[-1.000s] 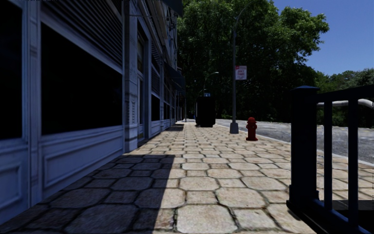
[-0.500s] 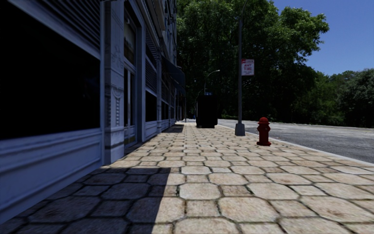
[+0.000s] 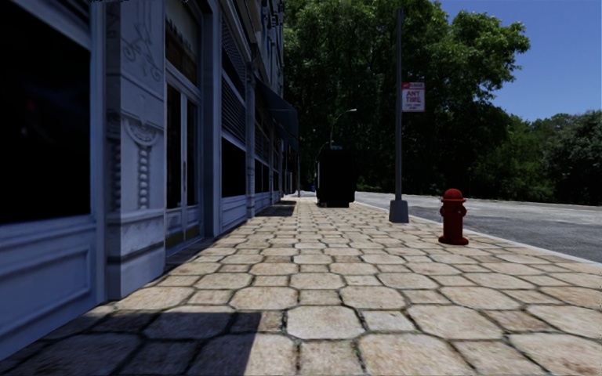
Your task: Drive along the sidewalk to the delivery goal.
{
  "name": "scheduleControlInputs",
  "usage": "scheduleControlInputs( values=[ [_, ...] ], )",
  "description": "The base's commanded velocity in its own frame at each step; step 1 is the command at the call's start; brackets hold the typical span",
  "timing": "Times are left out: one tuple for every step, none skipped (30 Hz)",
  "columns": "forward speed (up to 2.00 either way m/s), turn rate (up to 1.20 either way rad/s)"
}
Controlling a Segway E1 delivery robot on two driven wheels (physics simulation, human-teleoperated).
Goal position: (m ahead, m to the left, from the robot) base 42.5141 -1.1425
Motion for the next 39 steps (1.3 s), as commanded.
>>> scheduleControlInputs(
  values=[
    [2.0,0.0],
    [2.0,0.0],
    [2.0,0.0],
    [2.0,0.0],
    [2.0,0.0],
    [2.0,0.0],
    [2.0,0.0],
    [2.0,0.0],
    [2.0,0.0],
    [2.0,0.0],
    [2.0,0.0],
    [2.0,0.0],
    [2.0,0.0],
    [2.0,0.0],
    [2.0,0.0],
    [2.0,0.0],
    [2.0,0.0],
    [2.0,0.0],
    [2.0,0.0],
    [2.0,0.0],
    [2.0,0.0],
    [2.0,0.0],
    [2.0,0.0],
    [2.0,0.0],
    [2.0,0.0],
    [2.0,0.0],
    [2.0,0.0],
    [2.0,0.0],
    [2.0,0.0],
    [2.0,0.0],
    [2.0,0.0],
    [2.0,0.0],
    [2.0,0.0],
    [2.0,0.0],
    [2.0,0.0],
    [2.0,0.0],
    [2.0,0.0],
    [2.0,0.0],
    [2.0,0.0]
  ],
)
